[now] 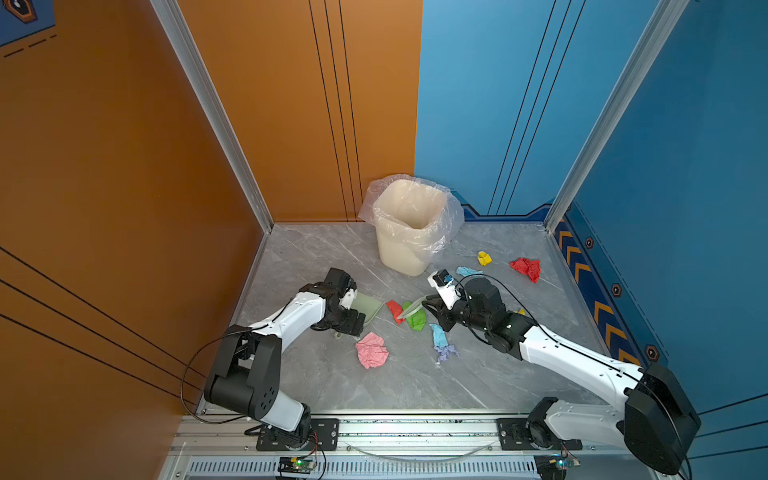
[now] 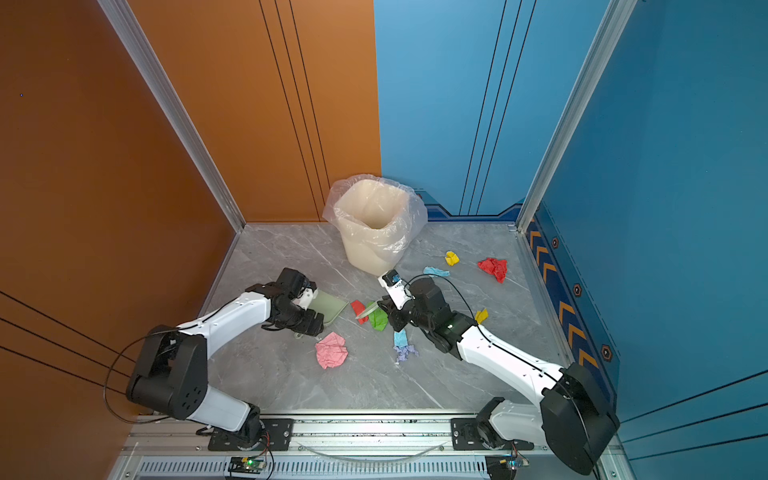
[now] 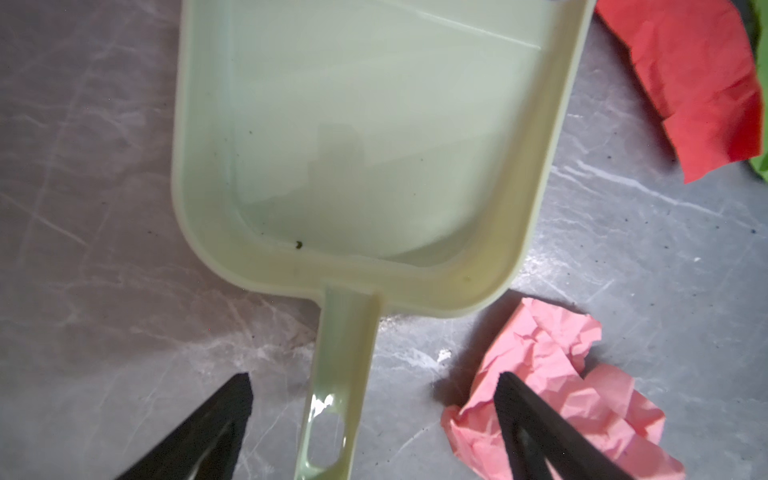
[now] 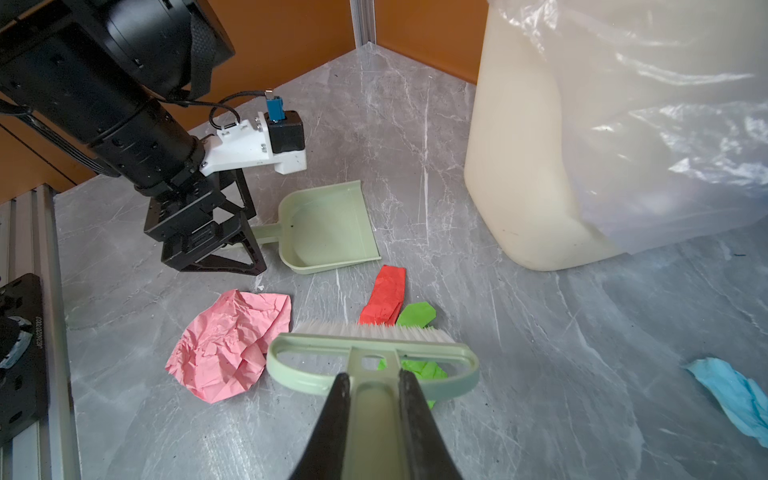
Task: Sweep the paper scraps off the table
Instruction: 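Lower the left gripper around the dustpan handle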
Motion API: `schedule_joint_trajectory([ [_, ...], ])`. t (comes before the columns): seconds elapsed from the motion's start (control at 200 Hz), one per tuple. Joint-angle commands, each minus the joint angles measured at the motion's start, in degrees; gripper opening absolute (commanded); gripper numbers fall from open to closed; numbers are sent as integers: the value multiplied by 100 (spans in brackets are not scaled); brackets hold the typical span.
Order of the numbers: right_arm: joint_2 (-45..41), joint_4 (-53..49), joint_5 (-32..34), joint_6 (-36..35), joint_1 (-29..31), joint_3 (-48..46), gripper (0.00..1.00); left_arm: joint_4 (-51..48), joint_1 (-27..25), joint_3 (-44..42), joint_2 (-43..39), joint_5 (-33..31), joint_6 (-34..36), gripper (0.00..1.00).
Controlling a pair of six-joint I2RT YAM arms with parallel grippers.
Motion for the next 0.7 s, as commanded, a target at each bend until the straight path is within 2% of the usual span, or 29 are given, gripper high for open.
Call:
schedule_joint_trajectory([
  [0.0,38,211,78,69,22,-90,0,-58,-49,-34,70,48,13,91],
  [0.295,5,237,103,64,13,-149,0,56,-60,-105,51,102,-92,88],
  [0.696,-17,272,85,82,-18,-218,0,302,-201,-389,-218,371,-582,87],
])
